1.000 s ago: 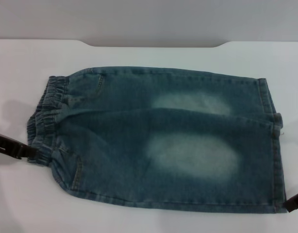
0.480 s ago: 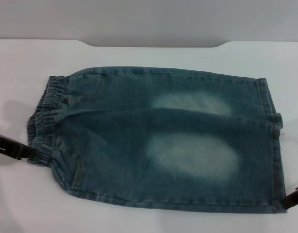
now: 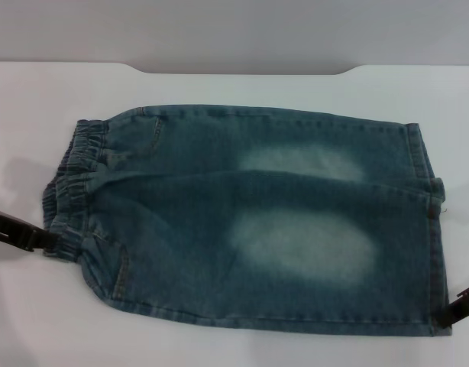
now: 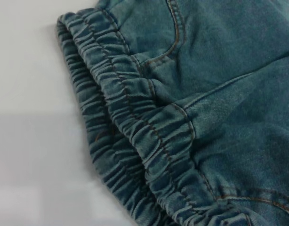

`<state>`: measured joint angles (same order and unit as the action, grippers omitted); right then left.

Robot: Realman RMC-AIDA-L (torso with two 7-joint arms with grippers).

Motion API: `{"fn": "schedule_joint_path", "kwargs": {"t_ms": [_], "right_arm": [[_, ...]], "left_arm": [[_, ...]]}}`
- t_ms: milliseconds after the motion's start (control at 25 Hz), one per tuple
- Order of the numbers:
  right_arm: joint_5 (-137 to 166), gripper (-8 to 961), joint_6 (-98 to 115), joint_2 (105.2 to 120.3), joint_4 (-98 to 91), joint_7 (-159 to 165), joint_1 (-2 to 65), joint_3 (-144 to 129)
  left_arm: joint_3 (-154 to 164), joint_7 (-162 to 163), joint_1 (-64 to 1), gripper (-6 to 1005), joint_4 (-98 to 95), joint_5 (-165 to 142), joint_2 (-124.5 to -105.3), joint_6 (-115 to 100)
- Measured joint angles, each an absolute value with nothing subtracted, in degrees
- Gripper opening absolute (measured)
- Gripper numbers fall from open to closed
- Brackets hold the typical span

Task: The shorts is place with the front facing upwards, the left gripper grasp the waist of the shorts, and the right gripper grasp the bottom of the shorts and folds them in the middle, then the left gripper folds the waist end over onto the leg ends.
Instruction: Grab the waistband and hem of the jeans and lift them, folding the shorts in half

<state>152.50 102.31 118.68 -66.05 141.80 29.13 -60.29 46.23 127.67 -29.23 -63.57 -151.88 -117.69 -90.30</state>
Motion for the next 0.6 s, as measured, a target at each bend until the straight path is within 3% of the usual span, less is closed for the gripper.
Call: {"fn": "schedule_joint_path", "kwargs": {"t_ms": [600], "right_arm": [[152.48, 135, 103.26, 118.55, -67.48, 142.09, 29.05, -60.29]], "left_arm": [[46.23, 127.85, -29.42, 30, -63.58, -151.88, -117.69, -90.26]]}}
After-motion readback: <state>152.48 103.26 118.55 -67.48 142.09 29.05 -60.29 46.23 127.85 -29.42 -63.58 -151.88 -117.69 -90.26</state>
